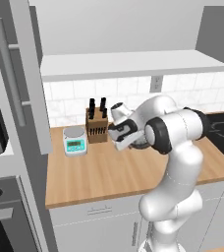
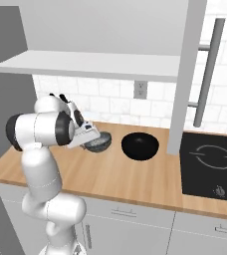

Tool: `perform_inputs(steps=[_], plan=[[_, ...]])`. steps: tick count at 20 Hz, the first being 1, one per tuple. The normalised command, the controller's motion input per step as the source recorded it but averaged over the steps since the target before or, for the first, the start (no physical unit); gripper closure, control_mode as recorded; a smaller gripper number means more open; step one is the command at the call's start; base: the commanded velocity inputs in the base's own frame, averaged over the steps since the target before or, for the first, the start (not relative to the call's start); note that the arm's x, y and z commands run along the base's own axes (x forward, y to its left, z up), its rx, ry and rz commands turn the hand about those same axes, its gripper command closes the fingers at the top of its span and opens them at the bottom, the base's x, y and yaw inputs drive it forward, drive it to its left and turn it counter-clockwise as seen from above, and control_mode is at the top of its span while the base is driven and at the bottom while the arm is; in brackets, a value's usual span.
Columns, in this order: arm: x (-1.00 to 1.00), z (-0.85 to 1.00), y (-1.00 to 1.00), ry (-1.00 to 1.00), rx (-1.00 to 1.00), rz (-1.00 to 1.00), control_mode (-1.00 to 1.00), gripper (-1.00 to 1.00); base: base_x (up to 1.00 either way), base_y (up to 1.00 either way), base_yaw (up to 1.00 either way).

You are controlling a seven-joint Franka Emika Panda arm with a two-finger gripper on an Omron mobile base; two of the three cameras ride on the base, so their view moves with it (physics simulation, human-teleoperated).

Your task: Pick up the bowls on the counter and stack them on top of one another in the open cabinet. Place the smaller bowl on top of the larger bowl.

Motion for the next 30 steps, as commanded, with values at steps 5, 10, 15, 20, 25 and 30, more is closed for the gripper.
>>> perform_inputs(steps=[5, 10, 15, 20, 25, 30], plan=[[-0.49, 0.96, -0.18, -0.04, -0.02, 0.18, -1.00, 1.00, 0.00, 0.00, 0.00], [-0.19, 0.76, -0.73, 0.00, -0.01, 0.07, -1.00, 1.00, 0.00, 0.00, 0.00], [0.02, 0.37, -1.00, 0.01, 0.08, 0.03, -1.00, 1.00, 0.00, 0.00, 0.00], [0.19, -0.04, -0.99, 0.08, 0.12, 0.00, -1.00, 1.00, 0.00, 0.00, 0.00], [0.50, -0.13, -0.58, 0.01, 0.03, 0.00, -1.00, 1.00, 0.00, 0.00, 0.00], [0.55, -0.36, -0.11, 0.00, 0.00, 0.01, -1.00, 1.00, 0.00, 0.00, 0.00]])
